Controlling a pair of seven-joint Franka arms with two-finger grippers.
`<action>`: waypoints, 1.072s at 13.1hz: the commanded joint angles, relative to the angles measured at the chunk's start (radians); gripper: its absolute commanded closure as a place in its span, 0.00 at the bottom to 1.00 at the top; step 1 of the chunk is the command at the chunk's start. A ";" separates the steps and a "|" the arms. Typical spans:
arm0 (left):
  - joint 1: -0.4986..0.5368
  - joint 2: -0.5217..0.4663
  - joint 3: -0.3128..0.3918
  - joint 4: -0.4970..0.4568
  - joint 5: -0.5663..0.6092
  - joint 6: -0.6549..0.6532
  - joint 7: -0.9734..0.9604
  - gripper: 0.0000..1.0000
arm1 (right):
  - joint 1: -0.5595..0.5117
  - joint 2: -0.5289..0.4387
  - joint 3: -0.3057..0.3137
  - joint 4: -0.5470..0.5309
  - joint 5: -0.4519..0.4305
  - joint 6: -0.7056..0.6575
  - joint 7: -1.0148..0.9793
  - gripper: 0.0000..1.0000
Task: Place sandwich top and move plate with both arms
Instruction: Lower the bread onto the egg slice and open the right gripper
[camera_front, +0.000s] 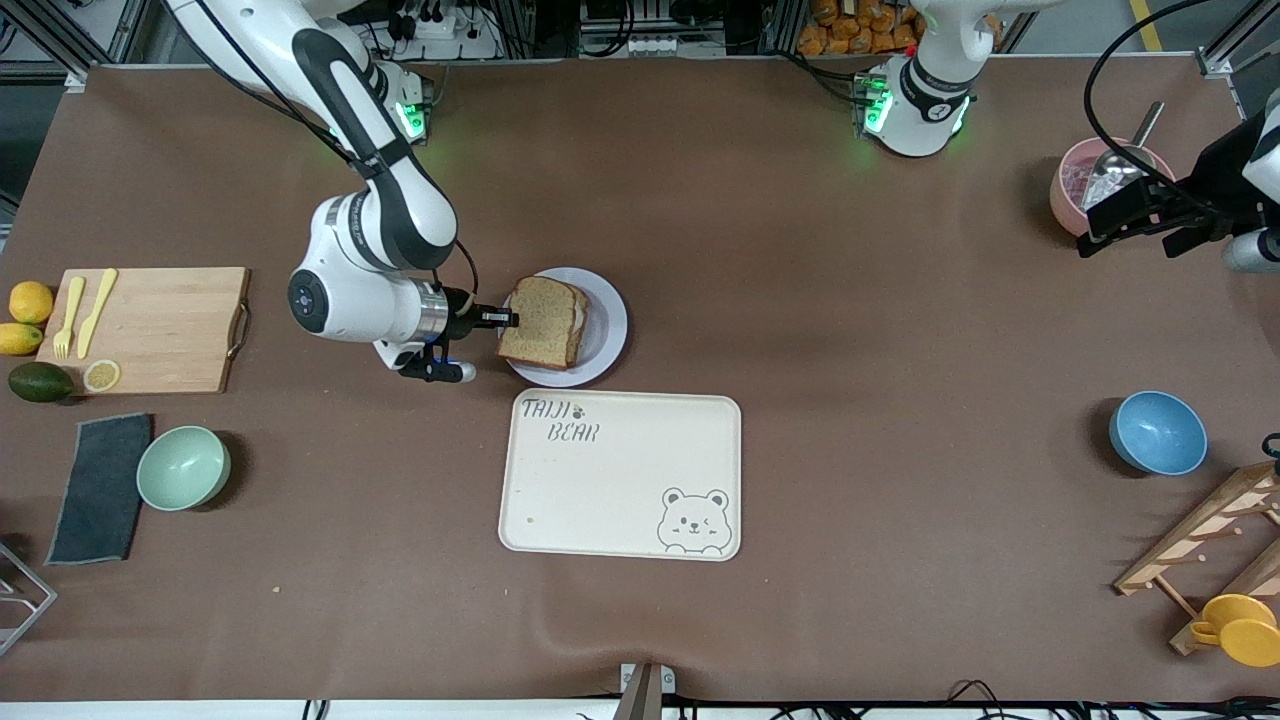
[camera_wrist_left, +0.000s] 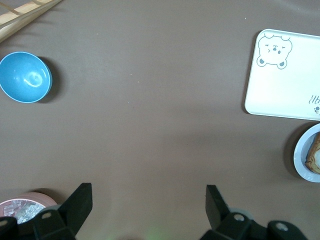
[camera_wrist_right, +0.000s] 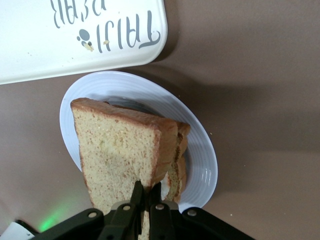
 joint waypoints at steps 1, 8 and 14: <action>0.006 -0.009 0.000 -0.002 -0.020 -0.008 0.016 0.00 | 0.020 -0.029 -0.010 -0.050 0.036 0.042 -0.016 1.00; 0.007 -0.008 0.000 -0.004 -0.020 -0.008 0.016 0.00 | 0.008 -0.027 -0.016 -0.023 0.038 -0.065 -0.022 0.00; 0.006 -0.008 0.000 -0.004 -0.022 -0.008 0.014 0.00 | -0.101 -0.101 -0.035 0.020 -0.109 -0.155 -0.025 0.00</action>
